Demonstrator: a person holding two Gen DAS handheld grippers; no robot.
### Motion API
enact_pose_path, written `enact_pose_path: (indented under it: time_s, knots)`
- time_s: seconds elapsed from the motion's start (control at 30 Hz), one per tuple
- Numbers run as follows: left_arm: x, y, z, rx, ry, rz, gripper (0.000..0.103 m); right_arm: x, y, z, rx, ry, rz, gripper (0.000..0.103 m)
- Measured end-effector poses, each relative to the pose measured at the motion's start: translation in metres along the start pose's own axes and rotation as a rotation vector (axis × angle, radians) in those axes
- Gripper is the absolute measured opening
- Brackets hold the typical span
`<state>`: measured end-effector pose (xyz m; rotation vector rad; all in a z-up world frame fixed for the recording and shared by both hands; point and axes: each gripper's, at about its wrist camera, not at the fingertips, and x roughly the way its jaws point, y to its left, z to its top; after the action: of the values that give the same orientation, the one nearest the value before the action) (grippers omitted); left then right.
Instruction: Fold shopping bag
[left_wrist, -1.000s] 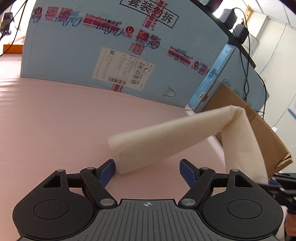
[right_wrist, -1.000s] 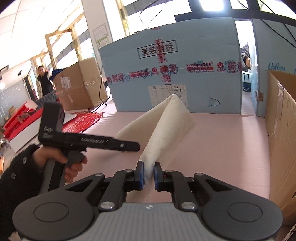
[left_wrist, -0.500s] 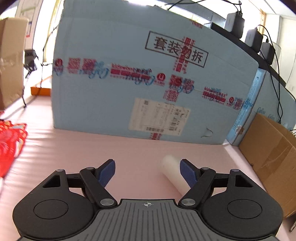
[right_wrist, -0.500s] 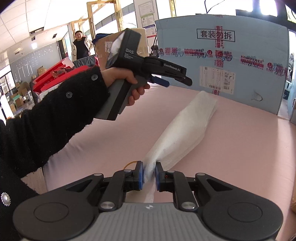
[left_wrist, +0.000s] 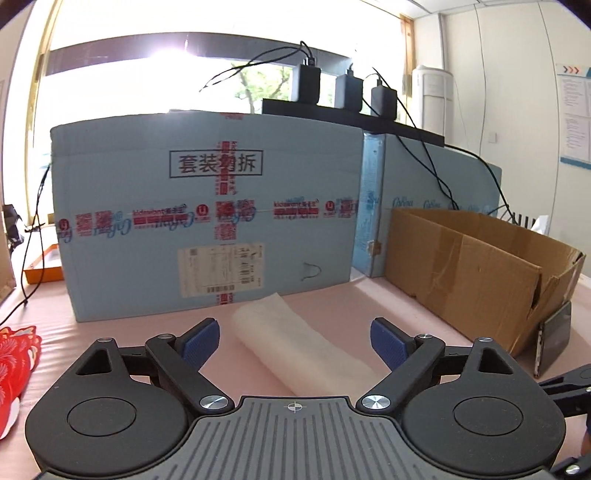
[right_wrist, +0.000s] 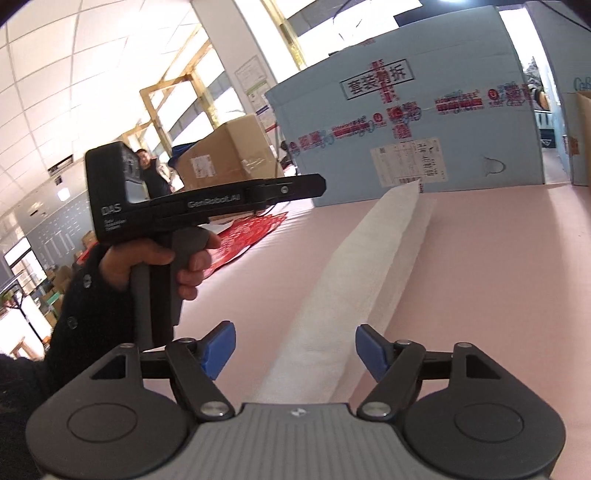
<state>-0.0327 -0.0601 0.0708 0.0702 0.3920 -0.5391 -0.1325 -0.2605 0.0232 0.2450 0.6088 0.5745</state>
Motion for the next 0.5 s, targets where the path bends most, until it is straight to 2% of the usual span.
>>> enact_pose_path:
  time_s: [0.1, 0.2, 0.33, 0.5]
  knots:
    - [0.003, -0.003, -0.004, 0.001, 0.023, -0.026, 0.091, 0.008, -0.006, -0.001, 0.032, 0.016, 0.010, 0.075]
    - [0.002, -0.002, -0.007, -0.006, 0.038, -0.040, 0.091, 0.011, -0.002, 0.000, 0.029, -0.004, 0.064, 0.075]
    - [-0.001, 0.003, -0.010, -0.034, 0.041, -0.059, 0.092, 0.011, 0.011, 0.002, -0.002, -0.039, 0.143, 0.075]
    - [-0.006, 0.010, -0.012, -0.069, 0.044, -0.080, 0.092, 0.024, 0.032, 0.004, -0.055, -0.029, 0.212, 0.077]
